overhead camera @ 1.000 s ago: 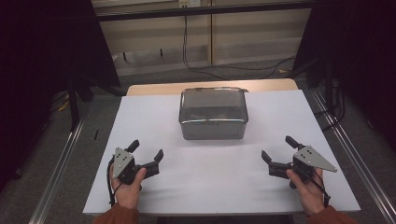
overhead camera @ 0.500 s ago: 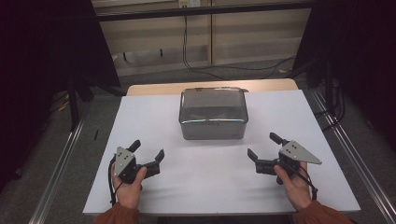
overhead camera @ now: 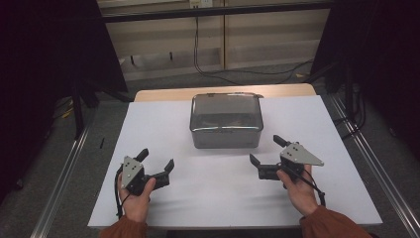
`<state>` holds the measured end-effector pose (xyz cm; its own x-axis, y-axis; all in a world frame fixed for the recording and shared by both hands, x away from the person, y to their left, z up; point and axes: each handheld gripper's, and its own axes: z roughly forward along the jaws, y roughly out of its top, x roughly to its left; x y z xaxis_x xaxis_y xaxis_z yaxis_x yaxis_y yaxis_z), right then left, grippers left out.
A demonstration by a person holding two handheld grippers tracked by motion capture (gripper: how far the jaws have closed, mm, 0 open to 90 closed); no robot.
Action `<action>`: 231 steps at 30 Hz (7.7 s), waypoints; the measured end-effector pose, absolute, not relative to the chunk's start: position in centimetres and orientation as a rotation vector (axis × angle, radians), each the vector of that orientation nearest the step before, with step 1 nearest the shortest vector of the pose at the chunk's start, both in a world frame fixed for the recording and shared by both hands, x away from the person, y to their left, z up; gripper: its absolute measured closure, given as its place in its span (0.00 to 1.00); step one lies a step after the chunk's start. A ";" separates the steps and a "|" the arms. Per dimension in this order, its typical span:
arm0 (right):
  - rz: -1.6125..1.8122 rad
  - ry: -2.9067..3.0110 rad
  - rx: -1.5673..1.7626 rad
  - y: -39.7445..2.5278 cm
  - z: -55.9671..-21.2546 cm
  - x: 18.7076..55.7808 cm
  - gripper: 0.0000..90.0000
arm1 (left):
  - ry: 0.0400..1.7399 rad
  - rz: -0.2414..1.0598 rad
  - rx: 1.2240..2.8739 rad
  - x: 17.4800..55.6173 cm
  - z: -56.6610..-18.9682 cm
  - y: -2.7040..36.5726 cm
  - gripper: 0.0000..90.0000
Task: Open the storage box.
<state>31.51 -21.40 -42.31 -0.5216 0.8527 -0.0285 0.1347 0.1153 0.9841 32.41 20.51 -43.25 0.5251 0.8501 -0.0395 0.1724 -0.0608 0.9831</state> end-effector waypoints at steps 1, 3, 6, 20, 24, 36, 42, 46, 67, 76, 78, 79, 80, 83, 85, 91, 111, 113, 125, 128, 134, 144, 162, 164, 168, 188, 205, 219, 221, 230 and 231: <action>1.454 1.771 0.964 -21.3 -42.3 31.7 0.00 | 0.904 0.703 1.562 32.4 -43.2 20.5 0.04; 1.468 1.788 0.980 -21.0 -42.1 32.0 0.00 | 0.903 0.702 1.561 32.4 -43.2 20.5 0.04; 1.458 1.809 0.963 -20.6 -41.8 32.3 0.00 | 0.903 0.696 1.566 32.4 -43.3 20.4 0.04; 1.348 1.807 0.801 -18.8 -39.0 33.8 0.00 | 0.886 0.696 1.595 32.4 -43.4 20.0 0.04; 1.317 1.833 0.728 -18.1 -38.8 34.3 0.00 | 0.887 0.698 1.594 32.4 -43.4 20.1 0.04; 1.140 1.859 0.512 -15.4 -39.4 35.1 0.04 | 0.886 0.693 1.598 32.4 -43.4 20.1 0.04; 1.058 1.860 0.422 -14.7 -39.8 35.3 0.06 | 0.887 0.690 1.601 32.5 -43.4 20.1 0.04; 0.979 1.839 0.384 -14.4 -40.0 35.3 0.11 | 0.886 0.690 1.598 32.4 -43.4 20.1 0.04; 0.608 1.818 0.055 -12.3 -41.8 35.7 0.35 | 0.884 0.686 1.605 32.5 -43.4 20.1 0.04; 0.506 1.817 -0.005 -11.7 -42.5 36.0 0.54 | 0.875 0.677 1.603 32.5 -43.4 20.0 0.04; 0.486 1.812 -0.028 -11.6 -42.6 36.0 0.58 | 0.872 0.677 1.608 32.5 -43.4 20.0 0.04; 0.476 1.815 -0.029 -11.5 -42.7 36.1 0.59 | 0.873 0.677 1.607 32.5 -43.4 20.0 0.04; 0.460 1.811 -0.034 -11.5 -42.8 36.1 0.59 | 0.872 0.678 1.611 32.5 -43.4 20.0 0.04; 0.448 1.829 -0.027 -11.4 -42.9 36.2 0.65 | 0.871 0.678 1.614 32.5 -43.4 20.0 0.04; 0.440 1.827 -0.034 -11.5 -43.0 36.3 0.67 | 0.870 0.679 1.613 32.5 -43.4 20.0 0.04; 0.423 1.807 -0.048 -11.1 -43.4 36.3 0.77 | 0.867 0.674 1.610 32.5 -43.4 19.9 0.04; 0.423 1.786 -0.067 -11.3 -42.8 36.3 0.87 | 0.865 0.664 1.628 32.6 -43.5 19.9 0.04; 0.433 1.782 -0.062 -11.4 -42.5 36.3 0.87 | 0.868 0.667 1.633 32.6 -43.5 20.0 0.04; 0.439 1.766 -0.057 -11.4 -42.0 36.4 0.88 | 0.826 0.607 1.630 33.0 -43.5 19.9 0.04; 0.446 1.761 -0.053 -11.5 -41.9 36.4 0.88 | 0.844 0.599 1.615 33.2 -43.5 20.1 0.05; 0.448 1.753 -0.064 -11.4 -41.9 36.5 0.88 | 0.848 0.640 1.639 34.0 -43.2 19.9 0.06; 0.467 1.746 -0.053 -11.5 -41.7 36.6 0.88 | 0.826 0.556 1.581 34.9 -42.1 19.1 0.04; 0.496 1.736 -0.041 -11.5 -41.0 36.7 0.88 | 0.690 0.578 1.637 37.4 -40.8 16.0 0.02; 0.500 1.732 -0.035 -11.5 -40.9 36.8 0.88 | 0.673 0.606 1.648 37.9 -40.7 15.5 0.02; 0.507 1.723 -0.030 -11.5 -40.7 36.8 0.88 | 0.675 0.605 1.642 38.5 -40.8 15.2 0.03; 0.525 1.708 -0.016 -11.6 -39.3 37.3 0.89 | 0.653 0.650 1.668 42.2 -41.0 13.1 0.07; 0.531 1.711 -0.007 -11.6 -39.1 37.3 0.89 | 0.550 0.738 1.652 44.2 -40.8 11.5 0.24; 0.572 1.736 0.017 -11.8 -39.2 37.3 0.85 | 0.501 0.794 1.657 44.4 -40.8 11.8 0.40; 0.605 1.749 0.061 -12.0 -39.1 37.4 0.79 | 0.501 0.793 1.653 44.3 -40.7 11.8 0.41; 0.715 1.755 0.220 -13.9 -39.4 37.4 0.53 | 0.506 0.789 1.641 44.3 -40.6 11.9 0.43; 0.722 1.759 0.244 -14.1 -39.4 37.5 0.51 | 0.507 0.790 1.643 44.3 -40.6 11.9 0.43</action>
